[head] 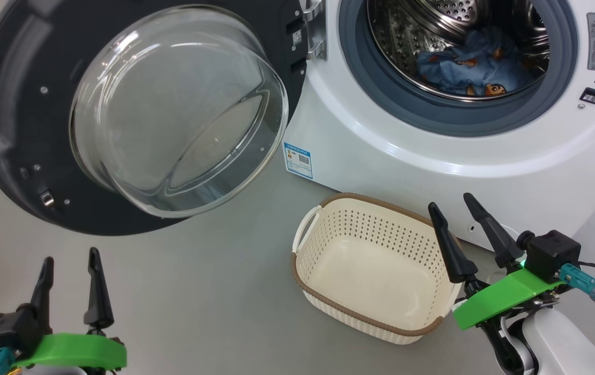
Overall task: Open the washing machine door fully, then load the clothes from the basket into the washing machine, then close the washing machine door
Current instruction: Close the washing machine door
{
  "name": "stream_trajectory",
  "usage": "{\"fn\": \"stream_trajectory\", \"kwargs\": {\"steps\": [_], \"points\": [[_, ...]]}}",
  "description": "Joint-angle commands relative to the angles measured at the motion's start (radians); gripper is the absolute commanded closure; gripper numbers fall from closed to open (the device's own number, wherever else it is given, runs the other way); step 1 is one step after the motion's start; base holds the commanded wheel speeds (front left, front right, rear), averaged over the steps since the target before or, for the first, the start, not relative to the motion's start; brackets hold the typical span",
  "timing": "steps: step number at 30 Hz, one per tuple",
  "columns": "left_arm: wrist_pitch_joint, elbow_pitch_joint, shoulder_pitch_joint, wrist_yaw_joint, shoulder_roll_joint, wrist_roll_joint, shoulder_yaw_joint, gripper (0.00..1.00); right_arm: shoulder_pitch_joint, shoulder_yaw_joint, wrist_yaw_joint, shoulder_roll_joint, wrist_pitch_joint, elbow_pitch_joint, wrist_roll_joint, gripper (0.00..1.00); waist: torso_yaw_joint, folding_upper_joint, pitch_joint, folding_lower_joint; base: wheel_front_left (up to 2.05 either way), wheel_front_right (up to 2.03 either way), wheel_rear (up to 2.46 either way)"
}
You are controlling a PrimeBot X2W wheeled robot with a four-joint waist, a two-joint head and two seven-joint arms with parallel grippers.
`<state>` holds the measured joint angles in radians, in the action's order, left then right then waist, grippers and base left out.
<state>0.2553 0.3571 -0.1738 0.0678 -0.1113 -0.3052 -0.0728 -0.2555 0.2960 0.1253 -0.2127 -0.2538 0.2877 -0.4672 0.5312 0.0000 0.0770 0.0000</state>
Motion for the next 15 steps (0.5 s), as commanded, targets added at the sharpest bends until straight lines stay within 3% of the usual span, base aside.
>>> {"fn": "stream_trajectory", "kwargs": {"steps": [1, 15], "points": [[0.006, -0.034, -0.01, -0.007, -0.023, 0.008, -0.039, 0.0, -0.015, 0.026, 0.005, -0.007, -0.008, -0.019, -0.011, 0.0, 0.0, 0.0, 0.001, 0.0, 0.0, 0.0, 0.0], [0.006, -0.036, -0.012, 0.0, -0.013, 0.022, -0.052, 0.0, -0.016, 0.017, 0.005, -0.007, -0.008, -0.019, -0.014, 0.0, -0.002, 0.0, -0.001, 0.0, 0.0, 0.0, 0.0]]}}
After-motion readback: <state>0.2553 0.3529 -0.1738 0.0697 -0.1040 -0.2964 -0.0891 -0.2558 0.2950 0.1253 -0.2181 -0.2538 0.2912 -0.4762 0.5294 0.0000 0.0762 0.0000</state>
